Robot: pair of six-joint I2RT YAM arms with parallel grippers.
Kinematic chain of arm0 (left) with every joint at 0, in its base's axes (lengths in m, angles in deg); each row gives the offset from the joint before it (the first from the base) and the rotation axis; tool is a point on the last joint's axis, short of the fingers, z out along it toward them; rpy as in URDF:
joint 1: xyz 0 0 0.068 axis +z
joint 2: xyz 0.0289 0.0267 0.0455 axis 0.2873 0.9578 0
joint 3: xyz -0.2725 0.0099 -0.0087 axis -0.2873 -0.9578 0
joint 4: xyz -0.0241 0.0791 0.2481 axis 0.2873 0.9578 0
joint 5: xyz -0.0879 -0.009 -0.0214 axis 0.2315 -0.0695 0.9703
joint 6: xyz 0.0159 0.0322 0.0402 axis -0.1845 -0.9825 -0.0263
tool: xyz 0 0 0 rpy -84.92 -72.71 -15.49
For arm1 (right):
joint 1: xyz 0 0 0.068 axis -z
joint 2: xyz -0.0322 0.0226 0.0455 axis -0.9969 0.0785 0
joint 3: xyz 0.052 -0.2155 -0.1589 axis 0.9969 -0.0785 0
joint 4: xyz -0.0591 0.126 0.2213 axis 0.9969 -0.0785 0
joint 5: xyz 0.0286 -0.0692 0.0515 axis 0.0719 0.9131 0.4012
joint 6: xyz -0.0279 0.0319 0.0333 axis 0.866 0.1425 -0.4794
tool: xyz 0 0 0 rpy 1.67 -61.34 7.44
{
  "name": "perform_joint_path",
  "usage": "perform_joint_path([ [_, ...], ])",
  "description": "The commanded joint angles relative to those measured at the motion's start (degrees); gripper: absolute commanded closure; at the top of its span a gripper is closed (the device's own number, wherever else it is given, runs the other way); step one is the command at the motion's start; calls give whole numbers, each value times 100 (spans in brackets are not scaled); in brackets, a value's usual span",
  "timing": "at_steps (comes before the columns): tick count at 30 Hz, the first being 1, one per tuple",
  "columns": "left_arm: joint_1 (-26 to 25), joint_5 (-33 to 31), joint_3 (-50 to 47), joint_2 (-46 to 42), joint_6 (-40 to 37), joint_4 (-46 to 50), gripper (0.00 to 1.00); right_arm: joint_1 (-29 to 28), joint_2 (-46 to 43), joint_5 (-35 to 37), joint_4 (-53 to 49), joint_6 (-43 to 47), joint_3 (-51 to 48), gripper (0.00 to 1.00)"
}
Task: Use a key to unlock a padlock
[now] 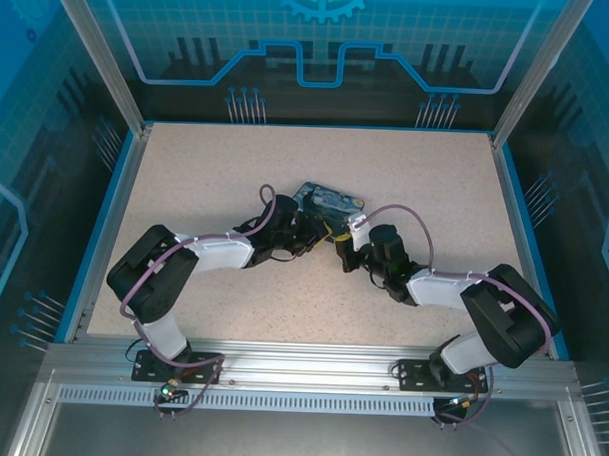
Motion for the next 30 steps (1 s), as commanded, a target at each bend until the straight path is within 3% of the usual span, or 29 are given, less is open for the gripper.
perform_joint_path([
  [1,-157,695,-6,-78,89,6,100,-83,119,-237,710,36,257,100],
  [30,-114,986,-41,-81,479,-243,100,-328,273,64,563,499,442,100],
])
